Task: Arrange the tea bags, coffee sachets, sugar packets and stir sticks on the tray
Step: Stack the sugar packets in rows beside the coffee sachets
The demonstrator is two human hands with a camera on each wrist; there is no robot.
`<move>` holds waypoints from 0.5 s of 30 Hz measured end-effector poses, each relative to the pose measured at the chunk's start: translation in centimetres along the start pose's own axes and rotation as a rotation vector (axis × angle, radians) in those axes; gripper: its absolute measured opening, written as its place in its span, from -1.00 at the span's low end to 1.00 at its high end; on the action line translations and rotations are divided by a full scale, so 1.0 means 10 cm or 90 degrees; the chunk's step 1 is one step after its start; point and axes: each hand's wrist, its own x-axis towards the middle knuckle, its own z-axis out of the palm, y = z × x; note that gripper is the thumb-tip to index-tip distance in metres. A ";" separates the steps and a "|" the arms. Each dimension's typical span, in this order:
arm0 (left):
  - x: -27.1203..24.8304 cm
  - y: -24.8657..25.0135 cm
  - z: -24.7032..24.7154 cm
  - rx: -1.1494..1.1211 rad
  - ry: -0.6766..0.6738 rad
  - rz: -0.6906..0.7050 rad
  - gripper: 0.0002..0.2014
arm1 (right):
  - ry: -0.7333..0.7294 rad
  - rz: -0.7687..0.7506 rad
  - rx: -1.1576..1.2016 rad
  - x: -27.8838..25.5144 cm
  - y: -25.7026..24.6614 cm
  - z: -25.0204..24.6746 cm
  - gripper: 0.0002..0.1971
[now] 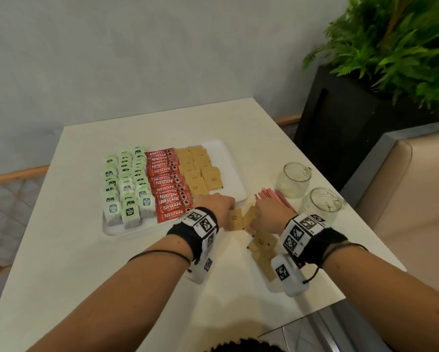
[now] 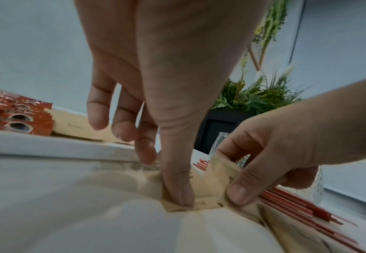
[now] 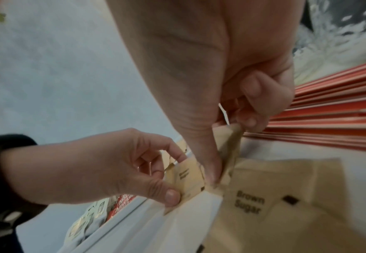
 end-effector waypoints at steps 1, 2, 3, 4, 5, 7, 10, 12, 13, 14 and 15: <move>-0.01 -0.01 0.00 -0.012 -0.007 -0.006 -0.54 | 0.015 -0.011 -0.002 -0.03 0.03 -0.01 -0.80; -0.02 -0.01 0.01 -0.021 -0.012 -0.009 -0.55 | 0.034 -0.021 0.007 -0.07 0.06 -0.02 -0.85; -0.02 -0.02 0.01 -0.026 -0.012 -0.012 -0.57 | 0.056 -0.035 0.026 -0.12 0.09 -0.04 -0.87; -0.04 -0.02 0.01 -0.024 -0.003 -0.012 -0.62 | 0.070 -0.047 0.052 -0.17 0.11 -0.06 -0.88; -0.06 -0.02 0.00 -0.017 0.014 -0.012 -0.69 | 0.077 -0.064 0.079 -0.23 0.12 -0.09 -0.88; -0.09 0.01 -0.03 -0.017 0.048 -0.010 -0.76 | 0.070 -0.095 0.110 -0.33 0.13 -0.16 -0.84; -0.10 0.06 -0.09 -0.084 0.065 0.010 -0.80 | 0.069 -0.117 0.156 -0.42 0.11 -0.22 -0.66; -0.09 0.10 -0.11 -0.150 0.068 0.051 -0.88 | 0.074 -0.124 0.192 -0.46 0.11 -0.25 -0.46; -0.09 0.13 -0.10 -0.181 0.072 0.073 -0.92 | 0.076 -0.128 0.182 -0.48 0.11 -0.26 -0.39; -0.09 0.16 -0.10 -0.208 0.079 0.090 -0.92 | 0.076 -0.131 0.155 -0.49 0.12 -0.26 -0.38; -0.09 0.19 -0.08 -0.232 0.086 0.105 -0.91 | 0.080 -0.132 0.131 -0.51 0.15 -0.25 -0.46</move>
